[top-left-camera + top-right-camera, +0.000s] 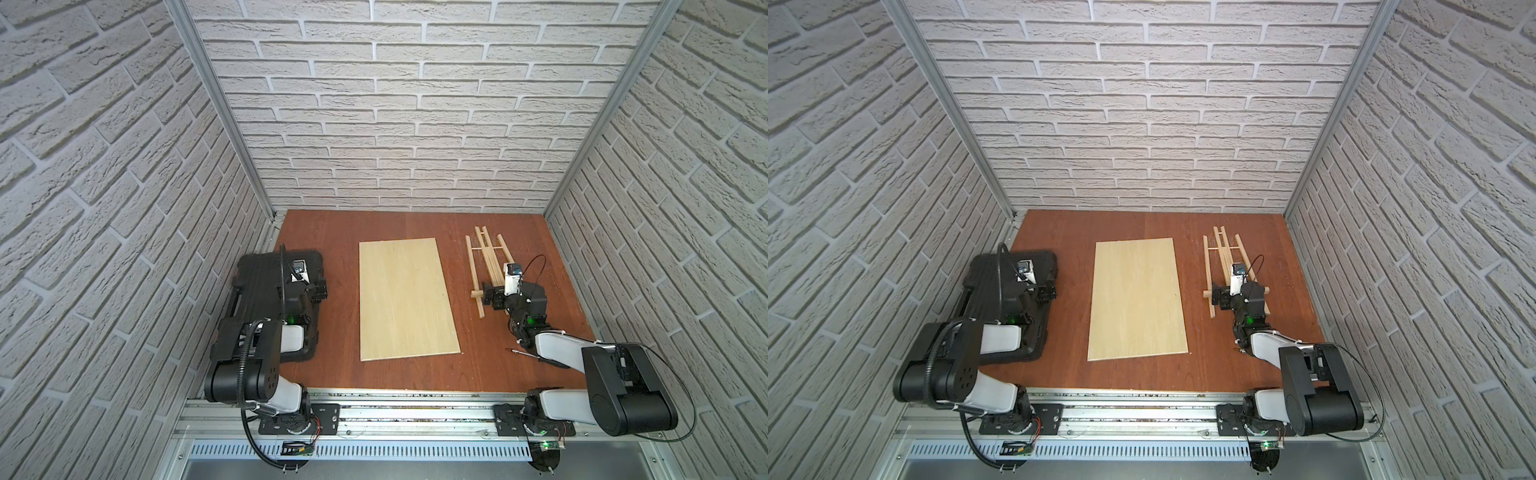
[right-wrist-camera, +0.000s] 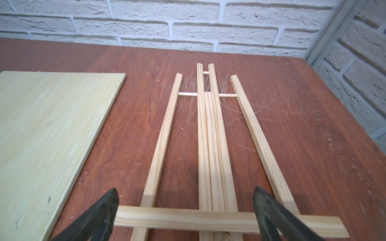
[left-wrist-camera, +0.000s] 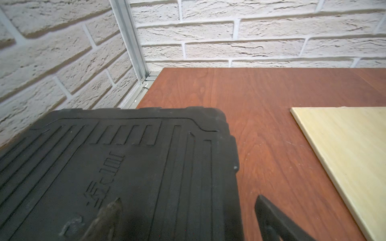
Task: Disassemble the easel
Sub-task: Reset both arms
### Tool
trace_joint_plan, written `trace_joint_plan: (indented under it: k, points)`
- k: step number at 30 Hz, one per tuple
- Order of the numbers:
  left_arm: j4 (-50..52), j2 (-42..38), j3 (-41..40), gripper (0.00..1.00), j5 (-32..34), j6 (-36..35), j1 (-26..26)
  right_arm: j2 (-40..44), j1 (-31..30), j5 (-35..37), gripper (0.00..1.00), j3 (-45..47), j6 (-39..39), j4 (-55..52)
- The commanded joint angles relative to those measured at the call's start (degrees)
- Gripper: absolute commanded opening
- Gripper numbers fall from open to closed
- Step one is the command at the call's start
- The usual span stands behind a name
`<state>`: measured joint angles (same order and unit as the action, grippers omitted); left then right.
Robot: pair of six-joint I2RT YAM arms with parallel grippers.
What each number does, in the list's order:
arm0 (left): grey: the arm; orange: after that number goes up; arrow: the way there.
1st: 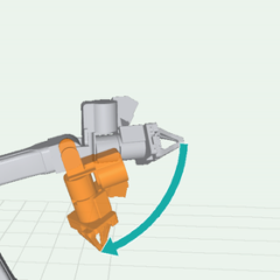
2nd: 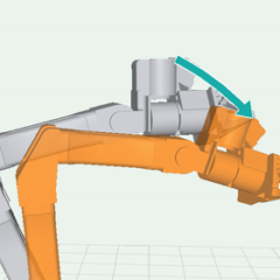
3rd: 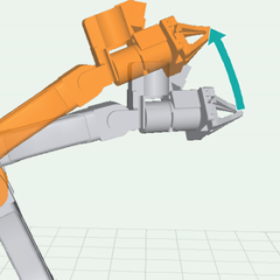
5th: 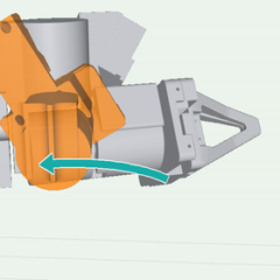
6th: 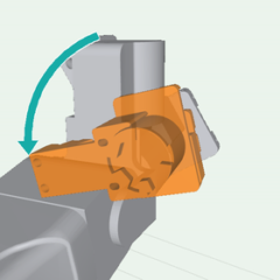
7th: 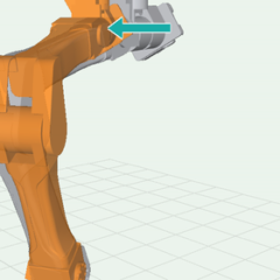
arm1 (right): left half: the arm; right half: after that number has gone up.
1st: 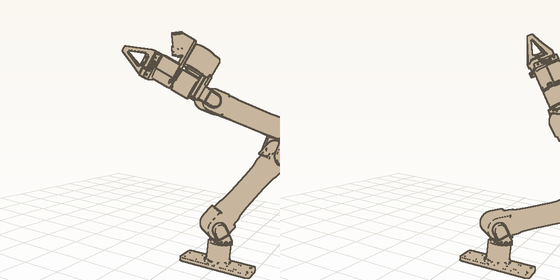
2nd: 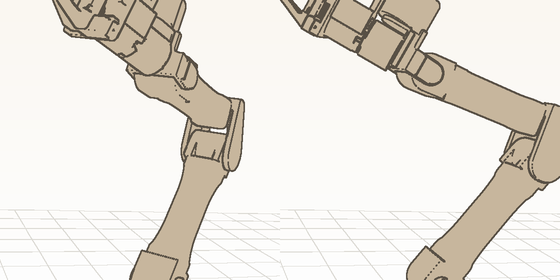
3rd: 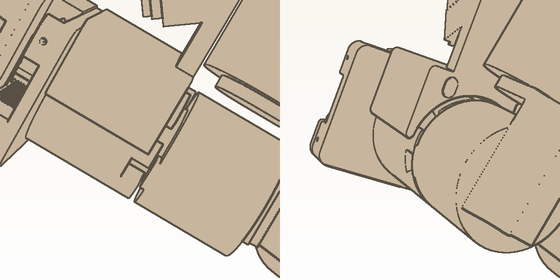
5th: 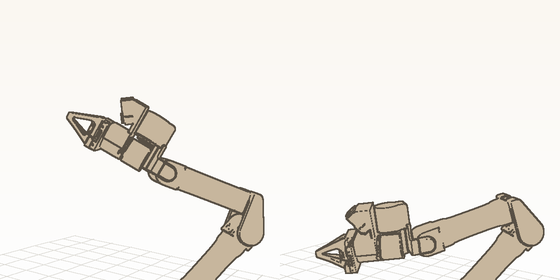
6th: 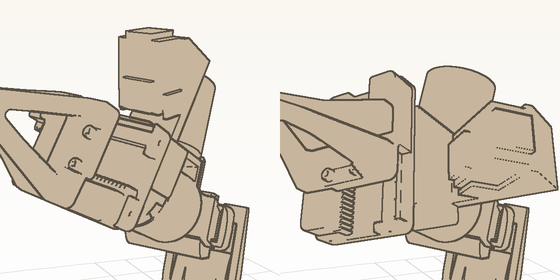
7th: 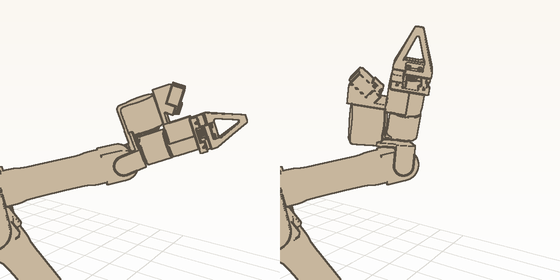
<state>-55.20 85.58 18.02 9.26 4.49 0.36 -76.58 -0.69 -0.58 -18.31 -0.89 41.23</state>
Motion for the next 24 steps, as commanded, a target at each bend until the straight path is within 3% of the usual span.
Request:
trace_joint_plan:
  k: [1, 4, 7, 9, 15, 18, 20, 24]
  points:
    - [-6.3, 1.7, -1.9, 0.98, -2.7, -2.5, -0.3, -0.7, 0.2, -1.2, 0.99, 4.3, -0.6, 12.5]
    - [-7.5, 2.3, -2.3, 0.98, -2.3, -2.8, -0.6, -4.9, 0.2, 0.3, 0.99, 11.4, -1.1, 28.3]
    - [-6.7, 3.5, -1.3, 0.98, -2.5, -3.0, -0.5, -12.3, 0.2, -0.8, 0.99, 12.8, -1.1, 39.3]
    - [-4.9, 4.0, -0.2, 0.98, -3.3, -2.9, -0.3, -11.5, 0.2, -4.7, 0.99, 11.2, 0.2, 35.7]
    - [3.7, 4.4, 4.6, 0.98, -12.6, 1.1, 5.3, -10.5, 0.3, -3.1, 0.99, 7.7, -0.6, 28.1]
    - [3.8, 4.5, 4.9, 0.98, -13.0, 2.0, 6.2, -9.3, 0.2, -8.9, 0.99, -1.0, 1.8, 10.9]
    - [3.6, 4.5, 4.7, 0.98, -12.9, 1.9, 6.1, -7.2, 0.1, -5.8, 0.99, -3.9, 1.6, 2.5]
    - [3.2, 4.4, 4.5, 0.98, -10.5, 1.5, 5.1, -9.1, 0.1, -5.6, 0.99, -3.1, 1.2, 7.0]
